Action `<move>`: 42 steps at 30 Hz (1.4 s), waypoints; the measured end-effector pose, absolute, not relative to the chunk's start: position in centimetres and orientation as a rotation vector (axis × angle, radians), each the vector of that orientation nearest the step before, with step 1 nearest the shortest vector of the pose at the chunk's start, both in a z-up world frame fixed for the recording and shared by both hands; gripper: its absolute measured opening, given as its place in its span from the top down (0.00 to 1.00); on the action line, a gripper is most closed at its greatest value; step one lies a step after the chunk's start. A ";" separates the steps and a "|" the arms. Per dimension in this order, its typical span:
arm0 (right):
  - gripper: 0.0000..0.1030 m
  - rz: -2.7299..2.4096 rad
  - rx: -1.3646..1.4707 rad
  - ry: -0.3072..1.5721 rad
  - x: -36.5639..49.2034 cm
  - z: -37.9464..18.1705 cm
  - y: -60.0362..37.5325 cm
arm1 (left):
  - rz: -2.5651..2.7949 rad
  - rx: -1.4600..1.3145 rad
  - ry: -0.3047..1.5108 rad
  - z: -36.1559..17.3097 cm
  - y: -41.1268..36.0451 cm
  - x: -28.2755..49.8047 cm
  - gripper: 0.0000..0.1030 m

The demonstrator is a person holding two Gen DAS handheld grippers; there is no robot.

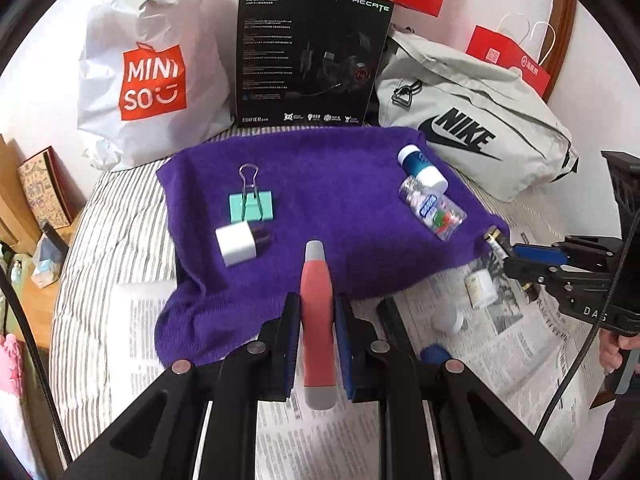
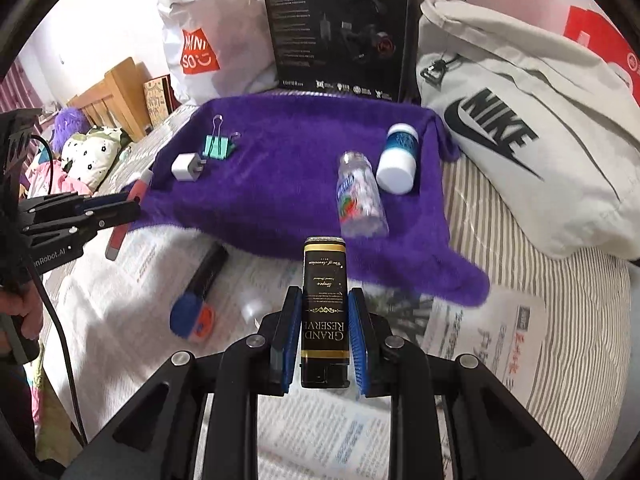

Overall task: Organize rigid objects
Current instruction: 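Carry the pink tube and black-gold box up onto the purple towel, then open the left tool to set the pink tube down while the right tool releases the box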

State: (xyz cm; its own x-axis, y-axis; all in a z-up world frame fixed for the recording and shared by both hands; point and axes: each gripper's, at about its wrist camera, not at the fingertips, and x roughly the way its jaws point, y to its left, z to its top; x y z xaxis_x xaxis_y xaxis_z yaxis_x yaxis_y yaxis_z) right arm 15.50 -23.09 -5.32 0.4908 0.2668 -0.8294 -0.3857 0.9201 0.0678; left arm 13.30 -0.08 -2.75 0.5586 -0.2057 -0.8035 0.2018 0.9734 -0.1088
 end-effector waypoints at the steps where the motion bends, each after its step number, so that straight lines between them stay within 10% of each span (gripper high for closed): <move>1: 0.78 0.400 -0.131 0.981 16.2 -5.2 -22.9 | -0.239 -0.004 0.949 -2.8 -0.1 13.8 0.84; 42: 0.78 0.454 -0.245 1.062 26.4 -10.3 -17.1 | -0.272 0.027 1.064 -8.6 -1.0 24.9 0.84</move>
State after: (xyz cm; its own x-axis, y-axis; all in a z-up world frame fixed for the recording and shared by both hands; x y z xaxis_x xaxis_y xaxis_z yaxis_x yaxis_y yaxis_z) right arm 26.38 -17.11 -10.33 0.4065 0.2399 -0.8816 -0.4717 0.8815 0.0224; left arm 24.89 -1.03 -8.59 0.4552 -0.2077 -0.8658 0.2332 0.9663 -0.1092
